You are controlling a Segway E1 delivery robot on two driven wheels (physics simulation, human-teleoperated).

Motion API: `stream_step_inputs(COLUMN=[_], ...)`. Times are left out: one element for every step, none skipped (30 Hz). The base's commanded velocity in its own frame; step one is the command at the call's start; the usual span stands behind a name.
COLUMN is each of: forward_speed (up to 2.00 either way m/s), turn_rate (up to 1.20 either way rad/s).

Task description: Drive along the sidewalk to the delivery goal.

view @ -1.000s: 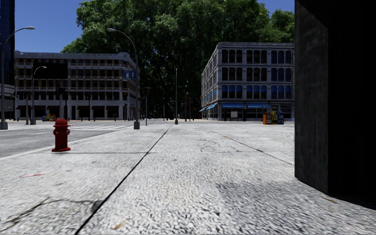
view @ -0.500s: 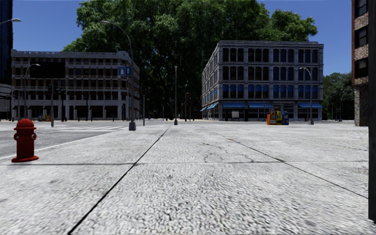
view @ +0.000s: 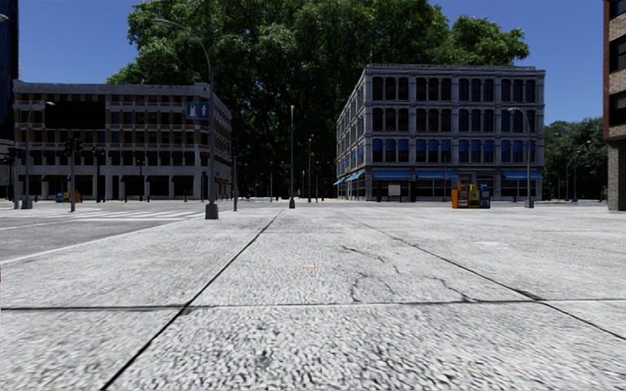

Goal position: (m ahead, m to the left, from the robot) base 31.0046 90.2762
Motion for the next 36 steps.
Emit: stream_step_inputs(forward_speed=[2.0,2.0,2.0,2.0,2.0,2.0,2.0,2.0,2.0,2.0,2.0,2.0,2.0,2.0,2.0,2.0,2.0,2.0,2.0,2.0,2.0,2.0,2.0,2.0,2.0,2.0,2.0,2.0,2.0,2.0,2.0,2.0,2.0,2.0,2.0,2.0], turn_rate=[0.0,0.0,0.0,0.0,0.0,0.0,0.0,0.0,0.0,0.0,0.0,0.0,0.0,0.0,0.0,0.0,0.0,0.0,0.0,0.0,0.0,0.0,0.0,0.0,0.0,0.0,0.0,0.0,0.0,0.0,0.0,0.0,0.0,0.0,0.0,0.0])
